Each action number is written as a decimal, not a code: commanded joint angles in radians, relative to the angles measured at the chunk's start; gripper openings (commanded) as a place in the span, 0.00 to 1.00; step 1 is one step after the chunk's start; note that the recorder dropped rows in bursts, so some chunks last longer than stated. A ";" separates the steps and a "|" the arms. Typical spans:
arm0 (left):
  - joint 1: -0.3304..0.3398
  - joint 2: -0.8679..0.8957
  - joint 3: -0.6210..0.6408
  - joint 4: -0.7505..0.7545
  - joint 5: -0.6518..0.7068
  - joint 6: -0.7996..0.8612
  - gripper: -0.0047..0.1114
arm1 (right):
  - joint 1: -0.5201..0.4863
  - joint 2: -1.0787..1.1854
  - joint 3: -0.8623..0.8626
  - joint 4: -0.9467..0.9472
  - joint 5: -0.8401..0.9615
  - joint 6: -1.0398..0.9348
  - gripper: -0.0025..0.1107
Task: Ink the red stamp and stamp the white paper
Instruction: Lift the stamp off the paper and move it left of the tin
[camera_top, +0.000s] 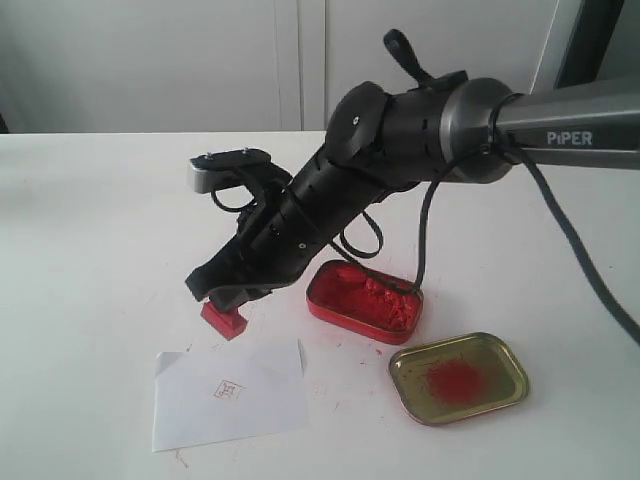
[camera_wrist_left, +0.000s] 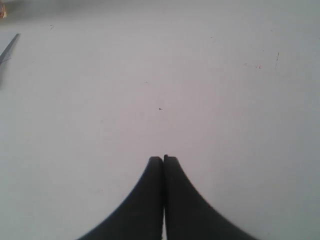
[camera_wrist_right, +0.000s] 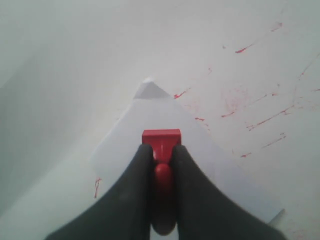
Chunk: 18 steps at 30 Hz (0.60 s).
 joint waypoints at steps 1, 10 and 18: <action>0.004 -0.004 0.009 0.000 0.006 -0.001 0.04 | -0.038 -0.014 0.003 0.074 0.010 -0.061 0.02; 0.004 -0.004 0.009 0.000 0.006 -0.001 0.04 | -0.087 -0.008 0.003 0.225 0.025 -0.169 0.02; 0.004 -0.004 0.009 0.000 0.006 -0.001 0.04 | -0.106 0.042 0.003 0.353 -0.043 -0.198 0.02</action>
